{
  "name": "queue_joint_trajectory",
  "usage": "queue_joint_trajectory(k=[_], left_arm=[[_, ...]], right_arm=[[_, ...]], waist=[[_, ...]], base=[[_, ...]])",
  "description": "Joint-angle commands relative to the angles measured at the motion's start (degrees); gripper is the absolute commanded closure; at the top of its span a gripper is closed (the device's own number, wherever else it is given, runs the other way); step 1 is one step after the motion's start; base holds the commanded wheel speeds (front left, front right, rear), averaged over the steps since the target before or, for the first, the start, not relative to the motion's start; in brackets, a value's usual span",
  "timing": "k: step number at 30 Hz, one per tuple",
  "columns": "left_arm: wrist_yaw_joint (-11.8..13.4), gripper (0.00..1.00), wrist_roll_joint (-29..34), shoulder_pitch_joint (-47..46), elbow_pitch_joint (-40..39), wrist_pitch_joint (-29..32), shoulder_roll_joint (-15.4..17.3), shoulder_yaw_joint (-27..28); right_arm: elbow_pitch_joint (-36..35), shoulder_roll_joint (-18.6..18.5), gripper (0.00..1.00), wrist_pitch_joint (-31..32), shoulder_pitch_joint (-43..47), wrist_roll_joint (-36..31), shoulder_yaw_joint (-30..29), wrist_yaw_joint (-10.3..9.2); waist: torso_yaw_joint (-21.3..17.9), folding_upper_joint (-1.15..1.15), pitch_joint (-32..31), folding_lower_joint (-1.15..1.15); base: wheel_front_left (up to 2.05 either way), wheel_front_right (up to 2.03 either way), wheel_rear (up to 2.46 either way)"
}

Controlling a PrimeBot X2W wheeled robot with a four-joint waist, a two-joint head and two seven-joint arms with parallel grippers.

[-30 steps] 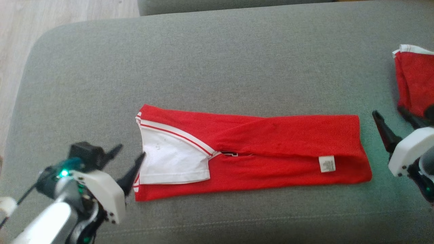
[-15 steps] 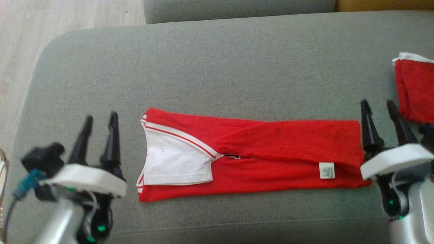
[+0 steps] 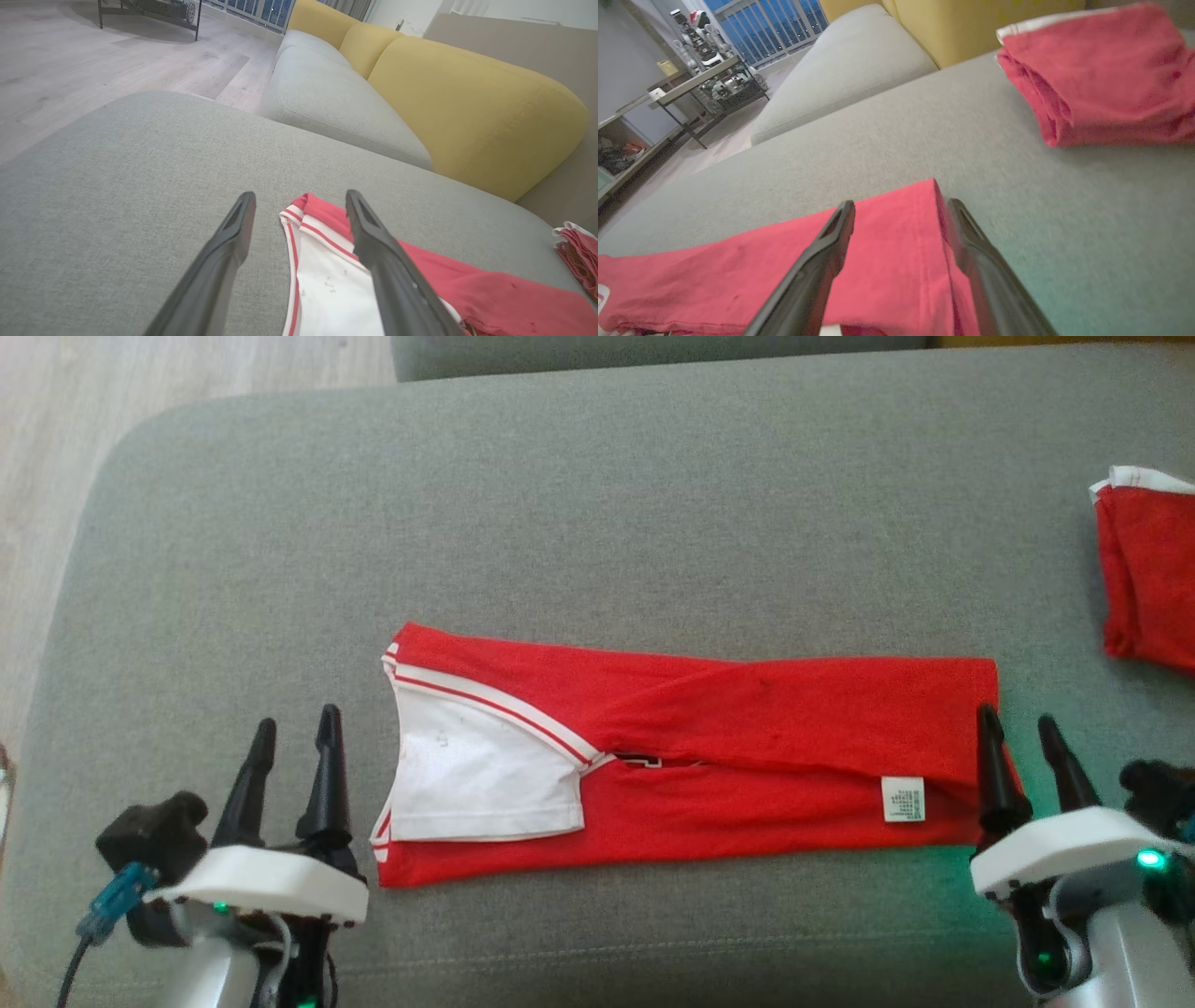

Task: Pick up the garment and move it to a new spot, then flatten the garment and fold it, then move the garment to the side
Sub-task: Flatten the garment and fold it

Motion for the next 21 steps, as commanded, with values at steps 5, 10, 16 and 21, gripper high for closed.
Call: queue_joint_trajectory(k=[5, 10, 16, 21], left_arm=[[-1.8, 0.0, 2.8, -3.2, -0.3, -0.7, -0.3, 4.0], [-3.1, 0.0, 4.3, -3.7, 0.7, -0.7, -1.0, 5.3], [-4.2, 0.0, 5.6, -4.7, 1.5, -0.7, -1.6, 6.4], [-4.7, 0.0, 6.2, -6.2, 1.8, -0.7, -1.2, 7.3]], right_arm=[[6.0, -0.1, 0.0, -2.8, -4.6, 1.8, 0.2, -0.02], [13.8, -0.1, 0.0, -4.6, -8.0, 1.7, 0.0, -0.02], [22.1, -0.1, 0.0, -5.7, -11.8, -1.2, -1.3, -0.02], [27.6, -0.1, 0.0, -6.1, -14.5, -2.8, -1.0, -0.02]], waist=[[0.0, 0.0, 1.0, 0.0], [-0.1, 0.0, 1.8, 0.0], [0.0, 0.0, 2.6, 0.0], [0.1, 0.0, 3.1, 0.0]], base=[[0.0, 0.0, 0.0], [0.0, 0.0, 0.0], [0.0, 0.0, 0.0], [0.0, 0.0, 0.0]])
